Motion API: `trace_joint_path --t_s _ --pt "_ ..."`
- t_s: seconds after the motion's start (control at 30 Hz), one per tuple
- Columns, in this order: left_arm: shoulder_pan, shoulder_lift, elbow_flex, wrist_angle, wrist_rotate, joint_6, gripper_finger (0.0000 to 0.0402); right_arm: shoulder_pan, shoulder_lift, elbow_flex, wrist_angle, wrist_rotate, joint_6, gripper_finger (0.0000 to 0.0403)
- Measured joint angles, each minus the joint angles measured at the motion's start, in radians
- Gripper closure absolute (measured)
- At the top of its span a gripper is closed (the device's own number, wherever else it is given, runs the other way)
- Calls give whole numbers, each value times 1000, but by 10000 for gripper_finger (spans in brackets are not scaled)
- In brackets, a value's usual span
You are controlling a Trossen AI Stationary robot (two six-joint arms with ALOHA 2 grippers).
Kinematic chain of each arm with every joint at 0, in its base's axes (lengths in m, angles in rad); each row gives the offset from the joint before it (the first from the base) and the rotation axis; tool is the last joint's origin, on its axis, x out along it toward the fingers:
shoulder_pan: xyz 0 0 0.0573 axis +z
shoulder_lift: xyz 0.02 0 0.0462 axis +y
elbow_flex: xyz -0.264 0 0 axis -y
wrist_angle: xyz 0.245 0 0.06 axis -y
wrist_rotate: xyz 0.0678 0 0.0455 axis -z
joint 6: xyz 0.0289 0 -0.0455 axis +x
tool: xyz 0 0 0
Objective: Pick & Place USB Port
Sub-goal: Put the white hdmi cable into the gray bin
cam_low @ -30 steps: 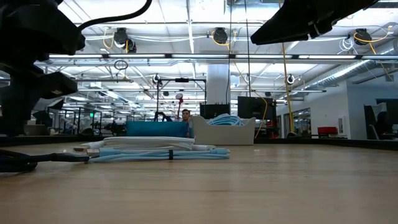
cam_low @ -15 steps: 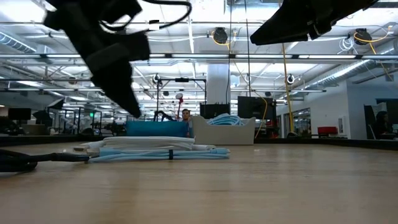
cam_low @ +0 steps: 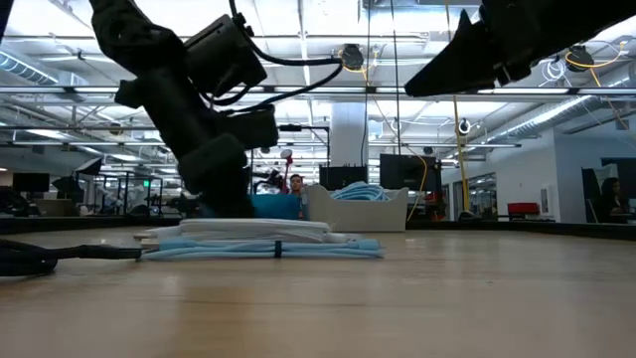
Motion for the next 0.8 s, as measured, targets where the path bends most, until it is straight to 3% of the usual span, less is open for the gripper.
trace_joint_path --t_s 0.07,0.17,0.37,0.47,0.57,0.7,0.8 --pt "-5 -1 -1 -6 -27 -15 257 0 0 -1 2 1 9 273" --pt "-10 -42 -3 -25 -41 -14 349 0 0 -1 20 1 9 273" --pt "-31 -197 -13 -135 -158 -49 348 0 0 -1 67 6 5 273" --pt "-68 -321 -9 -187 -352 -83 348 0 0 -1 87 23 19 273" --pt "-140 -438 -10 -157 -608 -103 348 -2 7 -1 133 100 41 273" --pt "-257 -538 -17 69 -967 43 348 -33 48 -1 310 165 43 273" --pt "-313 -541 -28 275 -1088 212 348 -80 122 -1 612 163 -68 273"
